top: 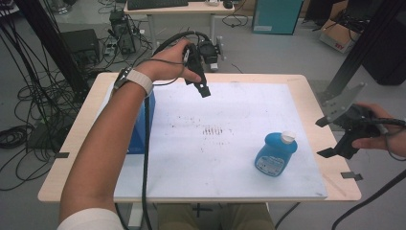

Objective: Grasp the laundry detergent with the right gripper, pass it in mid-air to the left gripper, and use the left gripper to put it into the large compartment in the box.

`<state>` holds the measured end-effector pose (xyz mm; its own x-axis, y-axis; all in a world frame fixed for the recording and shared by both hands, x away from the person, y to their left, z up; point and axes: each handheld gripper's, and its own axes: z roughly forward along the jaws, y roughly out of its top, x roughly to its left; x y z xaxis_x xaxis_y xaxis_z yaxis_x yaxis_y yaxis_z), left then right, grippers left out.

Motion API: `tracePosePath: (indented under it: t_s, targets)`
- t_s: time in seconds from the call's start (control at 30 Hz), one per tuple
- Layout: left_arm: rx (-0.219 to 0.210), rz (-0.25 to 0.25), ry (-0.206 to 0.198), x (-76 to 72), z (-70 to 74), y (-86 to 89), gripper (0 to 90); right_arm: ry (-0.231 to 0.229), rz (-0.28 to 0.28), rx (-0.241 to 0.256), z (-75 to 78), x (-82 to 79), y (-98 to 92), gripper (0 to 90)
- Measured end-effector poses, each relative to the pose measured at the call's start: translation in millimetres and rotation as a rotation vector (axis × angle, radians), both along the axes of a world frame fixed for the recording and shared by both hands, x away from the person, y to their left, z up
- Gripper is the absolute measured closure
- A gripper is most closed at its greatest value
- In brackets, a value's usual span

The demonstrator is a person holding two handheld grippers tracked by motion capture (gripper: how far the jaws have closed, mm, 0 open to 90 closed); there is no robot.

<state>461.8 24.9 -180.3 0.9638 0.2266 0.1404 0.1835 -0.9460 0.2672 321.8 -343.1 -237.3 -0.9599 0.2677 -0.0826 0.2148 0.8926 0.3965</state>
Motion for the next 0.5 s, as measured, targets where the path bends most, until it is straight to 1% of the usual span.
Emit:
tracePosePath:
  t_s: [0.2,0.3,0.33,0.47,0.5]
  targets:
    - [0.006,0.0,0.011,0.5,-2.5,1.7,7.4,0.003,-0.008,0.003,-0.4,-0.5,1.6,5.6]
    - [-0.003,0.004,0.003,-0.6,-3.5,2.3,7.5,0.0,-0.009,-0.001,-0.4,-0.9,3.1,6.2]
    - [0.001,0.001,0.01,-0.5,-3.0,2.5,7.5,0.0,-0.007,-0.001,-0.4,-1.1,3.9,6.5]
    - [0.001,0.003,0.003,-1.4,-3.9,3.7,7.7,-0.001,-0.013,0.002,-0.3,-2.7,5.6,6.5]
    - [0.003,0.004,0.01,-1.8,-3.9,4.4,7.7,0.0,-0.018,0.003,-0.4,-3.7,6.0,6.5]
